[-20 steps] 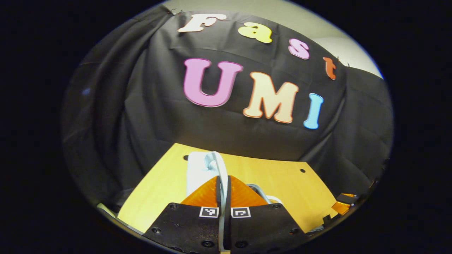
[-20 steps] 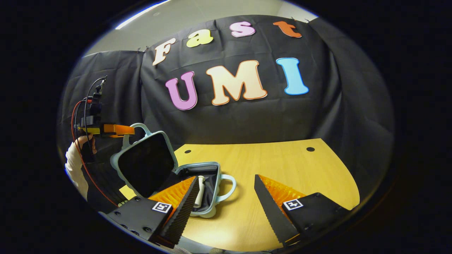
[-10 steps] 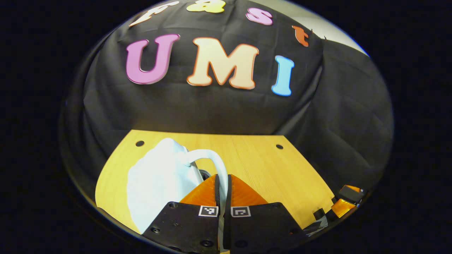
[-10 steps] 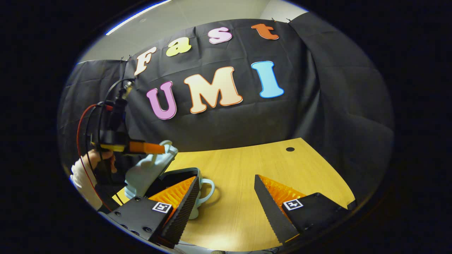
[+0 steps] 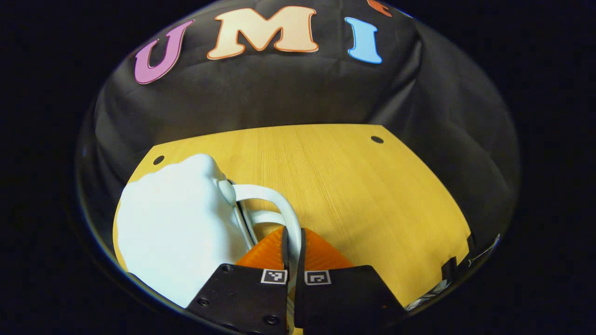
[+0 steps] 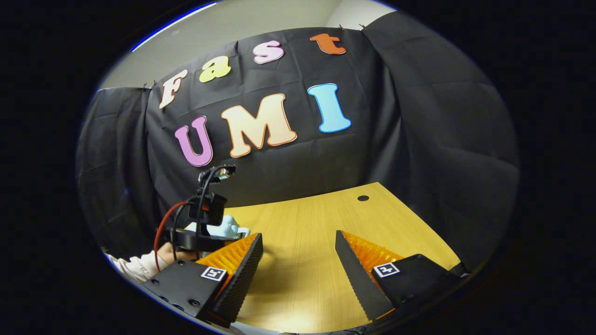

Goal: First open the suitcase, pack the skin care products into it, and then close the suitcase.

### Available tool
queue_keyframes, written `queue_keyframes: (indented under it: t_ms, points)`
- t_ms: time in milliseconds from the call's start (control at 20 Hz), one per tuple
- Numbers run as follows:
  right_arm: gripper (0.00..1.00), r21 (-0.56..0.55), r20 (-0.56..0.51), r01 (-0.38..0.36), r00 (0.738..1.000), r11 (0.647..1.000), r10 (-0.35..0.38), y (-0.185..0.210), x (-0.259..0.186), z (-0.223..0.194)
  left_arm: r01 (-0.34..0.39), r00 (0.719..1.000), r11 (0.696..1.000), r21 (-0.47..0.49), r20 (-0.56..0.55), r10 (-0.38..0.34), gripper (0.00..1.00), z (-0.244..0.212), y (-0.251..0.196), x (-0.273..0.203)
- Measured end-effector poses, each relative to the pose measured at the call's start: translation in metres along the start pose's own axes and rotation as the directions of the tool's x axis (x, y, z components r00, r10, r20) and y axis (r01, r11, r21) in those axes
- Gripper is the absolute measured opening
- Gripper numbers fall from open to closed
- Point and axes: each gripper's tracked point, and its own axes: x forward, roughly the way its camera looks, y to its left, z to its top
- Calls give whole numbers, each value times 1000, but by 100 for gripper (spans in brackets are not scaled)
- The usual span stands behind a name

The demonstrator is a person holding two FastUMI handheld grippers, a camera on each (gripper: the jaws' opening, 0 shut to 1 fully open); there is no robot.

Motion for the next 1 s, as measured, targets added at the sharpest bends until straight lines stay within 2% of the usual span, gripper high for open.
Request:
queue_keyframes:
  t_ms: [150, 250, 300, 400, 450, 500, 550, 700, 1000]
  points:
    - [98, -3, 7, 1, 1000, 1000, -1, -7, 3, 3, -4, 1000, 998, 55, 5, 4, 6, -3, -4, 1]
    - [98, 1, 12, -7, 1000, 1000, 7, -8, 6, 6, 59, 998, 998, 12, 31, -59, 14, 3, -19, -3]
    - [98, 2, 16, -8, 1000, 1000, 8, -8, 7, 8, 82, 995, 996, -20, 58, -81, 24, 8, -23, -8]
    - [98, 1, 27, -17, 999, 1000, 17, -7, 9, 13, 91, 988, 996, -22, 126, -87, 69, 25, -24, -28]
    - [98, 0, 35, -20, 999, 1000, 20, -6, 10, 16, 83, 981, 996, -19, 176, -79, 75, 38, -22, -44]
    - [98, -3, 41, -21, 999, 1000, 21, -6, 11, 18, 83, 969, 996, -23, 235, -75, 80, 52, -20, -62]
    - [98, -6, 46, -22, 999, 1000, 23, -6, 12, 20, 80, 951, 996, -37, 302, -65, 79, 65, -17, -83]
    - [98, -4, 57, -26, 998, 1000, 27, -4, 14, 25, 36, 892, 994, -106, 452, 15, 89, 87, 3, -140]
    - [98, -9, 90, -37, 995, 999, 37, 4, 9, 34, -31, 810, 986, -161, 575, 119, 89, 78, 25, -209]
